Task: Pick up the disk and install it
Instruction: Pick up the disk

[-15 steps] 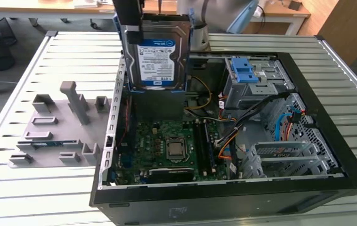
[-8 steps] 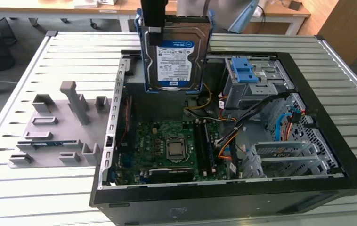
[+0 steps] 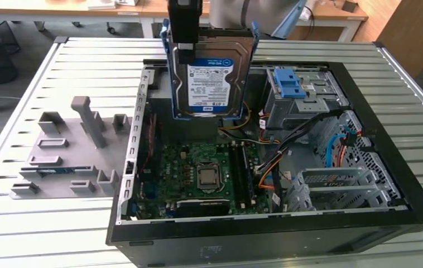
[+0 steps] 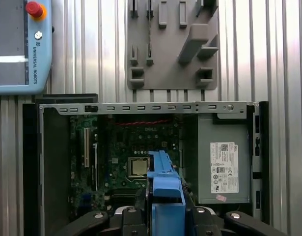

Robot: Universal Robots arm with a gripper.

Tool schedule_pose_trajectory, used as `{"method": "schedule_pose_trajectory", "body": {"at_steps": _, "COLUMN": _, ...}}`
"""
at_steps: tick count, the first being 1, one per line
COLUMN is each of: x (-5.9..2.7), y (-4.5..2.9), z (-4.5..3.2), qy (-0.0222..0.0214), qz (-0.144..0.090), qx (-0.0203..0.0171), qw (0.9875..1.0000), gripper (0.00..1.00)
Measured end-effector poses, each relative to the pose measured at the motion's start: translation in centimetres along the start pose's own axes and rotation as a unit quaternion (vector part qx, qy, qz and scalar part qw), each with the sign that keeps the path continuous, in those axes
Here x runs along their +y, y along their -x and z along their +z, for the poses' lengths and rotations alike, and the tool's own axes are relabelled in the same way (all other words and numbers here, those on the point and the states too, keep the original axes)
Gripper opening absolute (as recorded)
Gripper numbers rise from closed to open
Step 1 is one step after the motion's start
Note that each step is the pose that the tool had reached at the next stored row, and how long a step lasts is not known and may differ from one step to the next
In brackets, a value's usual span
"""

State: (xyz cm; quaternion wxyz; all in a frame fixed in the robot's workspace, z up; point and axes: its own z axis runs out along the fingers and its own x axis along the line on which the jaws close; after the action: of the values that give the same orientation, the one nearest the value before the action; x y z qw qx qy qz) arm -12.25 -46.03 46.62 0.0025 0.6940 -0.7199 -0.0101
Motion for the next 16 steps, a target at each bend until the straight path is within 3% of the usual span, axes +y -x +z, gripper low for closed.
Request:
{"method": "schedule_pose_trajectory", "body": {"at_steps": 3, "x": -0.54, "y": -0.37, "z": 0.05, "qy": 0.0, "qz": 0.0, "qx": -0.0001, "qw": 1.0, "gripper": 0.36}}
{"method": "schedule_pose_trajectory", "body": {"at_steps": 11, "x": -3.82, "y": -0.32, "z": 0.11, "qy": 0.0002, "qz": 0.0, "qx": 0.0, "qw": 1.0, "gripper": 0.36}}
{"method": "schedule_pose_trajectory", "body": {"at_steps": 16, "x": -3.94, "y": -0.32, "z": 0.11, "qy": 0.0003, "qz": 0.0, "qx": 0.0, "qw": 1.0, "gripper": 0.36}}
